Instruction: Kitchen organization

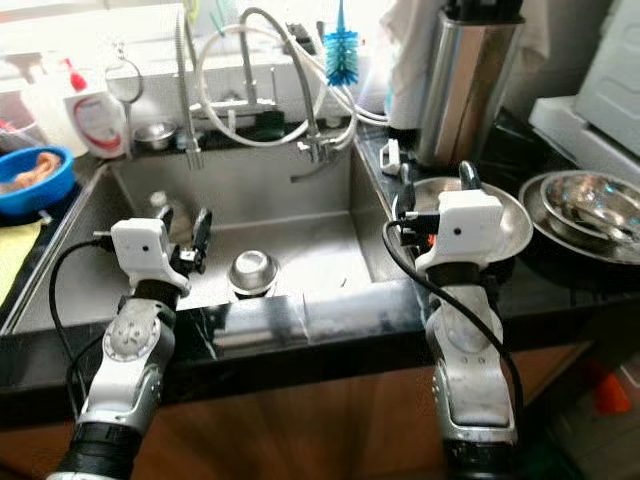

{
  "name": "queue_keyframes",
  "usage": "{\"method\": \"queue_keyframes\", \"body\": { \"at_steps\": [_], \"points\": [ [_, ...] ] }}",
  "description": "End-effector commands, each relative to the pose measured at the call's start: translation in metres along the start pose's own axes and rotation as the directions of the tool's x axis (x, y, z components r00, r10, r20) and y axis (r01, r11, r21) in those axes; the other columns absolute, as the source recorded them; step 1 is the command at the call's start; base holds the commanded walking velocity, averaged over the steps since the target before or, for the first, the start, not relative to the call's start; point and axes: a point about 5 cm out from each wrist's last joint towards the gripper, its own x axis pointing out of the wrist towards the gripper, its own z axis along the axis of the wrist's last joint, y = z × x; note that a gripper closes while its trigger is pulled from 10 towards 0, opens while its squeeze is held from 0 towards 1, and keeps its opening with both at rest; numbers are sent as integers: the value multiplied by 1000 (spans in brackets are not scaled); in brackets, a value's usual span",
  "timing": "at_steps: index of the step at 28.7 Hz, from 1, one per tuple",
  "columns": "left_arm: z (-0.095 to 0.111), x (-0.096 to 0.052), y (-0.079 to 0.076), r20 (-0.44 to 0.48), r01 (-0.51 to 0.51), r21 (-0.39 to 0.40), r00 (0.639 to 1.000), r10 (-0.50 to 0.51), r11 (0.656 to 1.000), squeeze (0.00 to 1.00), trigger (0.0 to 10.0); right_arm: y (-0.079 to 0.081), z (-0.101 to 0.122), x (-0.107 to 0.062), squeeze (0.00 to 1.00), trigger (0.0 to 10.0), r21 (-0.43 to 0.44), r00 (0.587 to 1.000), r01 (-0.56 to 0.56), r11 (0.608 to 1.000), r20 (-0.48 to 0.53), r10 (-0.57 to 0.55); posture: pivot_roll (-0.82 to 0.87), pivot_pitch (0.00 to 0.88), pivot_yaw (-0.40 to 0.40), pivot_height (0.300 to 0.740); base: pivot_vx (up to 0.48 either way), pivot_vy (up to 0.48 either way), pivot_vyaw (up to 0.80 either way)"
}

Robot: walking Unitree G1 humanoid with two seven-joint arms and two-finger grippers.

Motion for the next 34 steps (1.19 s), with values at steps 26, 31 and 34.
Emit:
{"method": "queue_keyframes", "body": {
  "at_steps": [26, 31, 34],
  "points": [
    [2, 1, -2, 17, 10, 10, 1000, -10, 1000, 0, 10000, -54, -14, -8, 0, 10000, 252, 831, 548, 798, -271, -485, -190, 0, 78, 740, 0, 0, -27],
    [1, 0, -1, 13, 6, 12, 1000, -6, 1000, 0, 10000, -47, -13, 5, 0, 10000, 321, 843, 525, 788, -319, -432, -185, 0, 77, 740, 0, 0, 0],
    [2, -1, -1, 14, 7, 13, 1000, -7, 1000, 0, 10000, -42, -10, 10, 0, 10000, 338, 852, 510, 791, -328, -408, -180, 0, 76, 740, 0, 0, 0]
  ]
}}
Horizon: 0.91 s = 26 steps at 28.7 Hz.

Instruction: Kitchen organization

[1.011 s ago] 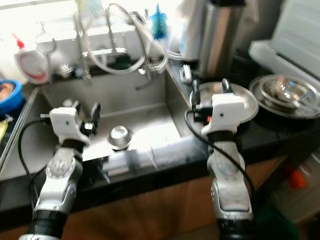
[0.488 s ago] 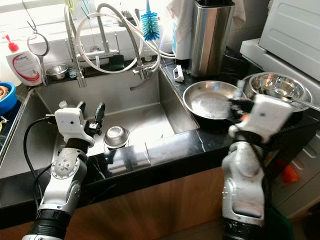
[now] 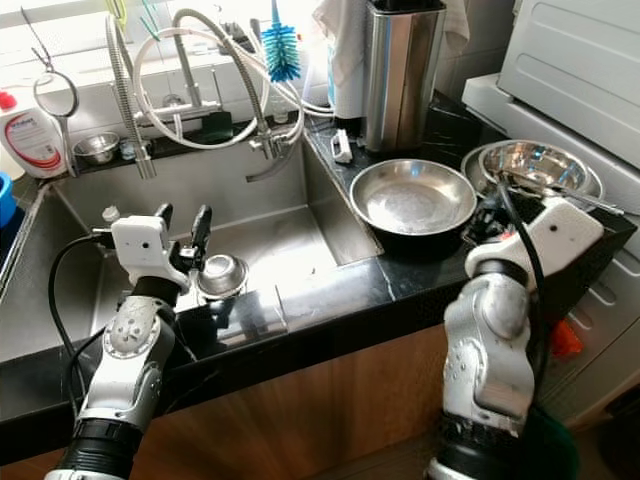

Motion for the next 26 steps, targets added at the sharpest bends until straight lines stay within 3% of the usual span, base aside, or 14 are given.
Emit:
{"method": "queue_keyframes", "body": {
  "at_steps": [1, 3, 7, 14, 26],
  "points": [
    [1, -2, 3, 9, -3, 19, 1000, 3, 1000, 0, 10000, 8, -2, 2, 0, 10000, 37, 999, -9, 999, -44, 11, -180, 0, 76, 740, 0, 0, 0],
    [1, -2, 3, 10, -5, 17, 1000, 5, 1000, 0, 10000, 9, -9, 4, 0, 10000, 61, 995, -1, 998, -104, 7, -181, 0, 73, 740, 0, 0, 0],
    [1, -2, 2, 10, -3, 16, 1000, 3, 1000, 0, 10000, 5, -13, 4, 0, 10000, 52, 992, 18, 998, -128, -11, -175, 0, 68, 740, 0, 0, 0],
    [1, -2, 3, 7, -9, 16, 1000, 9, 1000, 0, 10000, -14, -17, 2, 0, 10000, 5, 979, 132, 991, -160, -129, -180, 0, 69, 740, 0, 0, 0],
    [1, 2, 5, 6, -17, 21, 1000, 16, 1000, 0, 10000, -11, -13, 6, 0, 10000, -12, 974, 155, 988, -165, -155, -176, 0, 70, 740, 0, 0, 0]
  ]
}}
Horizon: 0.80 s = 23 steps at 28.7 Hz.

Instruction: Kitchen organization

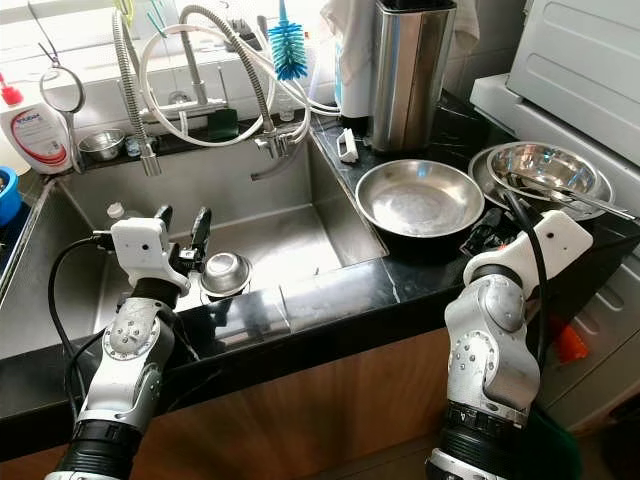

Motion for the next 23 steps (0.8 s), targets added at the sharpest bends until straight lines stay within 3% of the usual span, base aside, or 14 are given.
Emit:
{"method": "queue_keyframes", "body": {
  "at_steps": [1, 6, 9, 11, 23],
  "points": [
    [2, 2, 5, 8, -12, 20, 1000, 12, 1000, 0, 10000, 6, 3, 1, 0, 10000, -32, 1000, -8, 999, 0, 8, -176, 0, 70, 740, 0, 0, 0],
    [1, 3, 5, 6, -14, 22, 1000, 14, 1000, 0, 10000, 10, 14, 3, 0, 10000, -170, 998, -9, 985, 66, 20, -180, 0, 71, 740, 0, 0, 0],
    [1, 3, 5, 7, -14, 21, 1000, 14, 1000, 0, 10000, 11, 15, 4, 0, 10000, -173, 998, -12, 985, 66, 24, -180, 0, 71, 740, 0, 0, 0],
    [1, 3, 1, 1, -4, 15, 1000, 4, 1000, 0, 10000, 9, 10, 8, 0, 10000, -228, 1000, -17, 973, 19, 22, -182, 0, 70, 740, 0, 0, 0],
    [1, 2, 2, 4, 1, 17, 1000, -1, 1000, 0, 10000, 6, -2, 13, 0, 10000, -281, 998, -40, 959, -66, 22, -171, 0, 71, 740, 0, 0, 0]
  ]
}}
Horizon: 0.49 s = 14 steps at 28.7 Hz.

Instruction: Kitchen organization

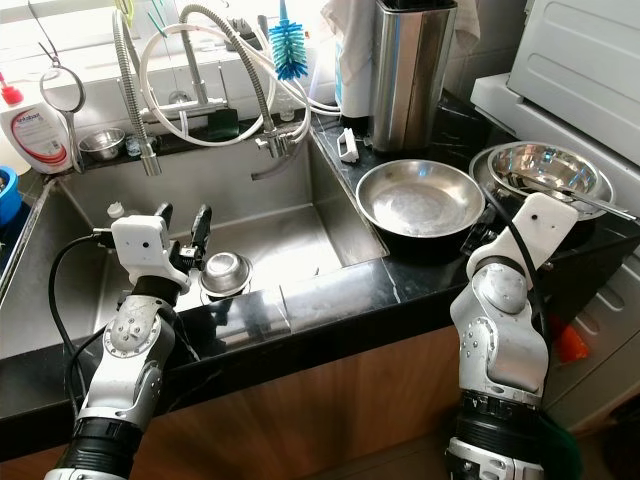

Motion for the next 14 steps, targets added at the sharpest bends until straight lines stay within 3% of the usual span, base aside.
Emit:
{"method": "queue_keyframes", "body": {
  "at_steps": [1, 11, 14],
  "points": [
    [1, 0, 3, 2, 1, 17, 1000, -1, 1000, 0, 10000, 9, 6, 1, 0, 10000, -9, 999, -35, 999, 8, 35, -171, 0, 71, 740, 0, 0, 0],
    [2, -1, 0, 10, 8, 6, 1000, -8, 1000, 0, 10000, 21, 26, -3, 0, 10000, -4, 987, -115, 993, 112, 115, -172, 0, 72, 740, 0, 0, 0],
    [2, 0, -1, 7, 8, 6, 1000, -8, 1000, 0, 10000, 20, 21, 0, 0, 10000, -40, 991, -112, 993, 76, 115, -170, 0, 70, 740, 0, 0, 0]
  ]
}}
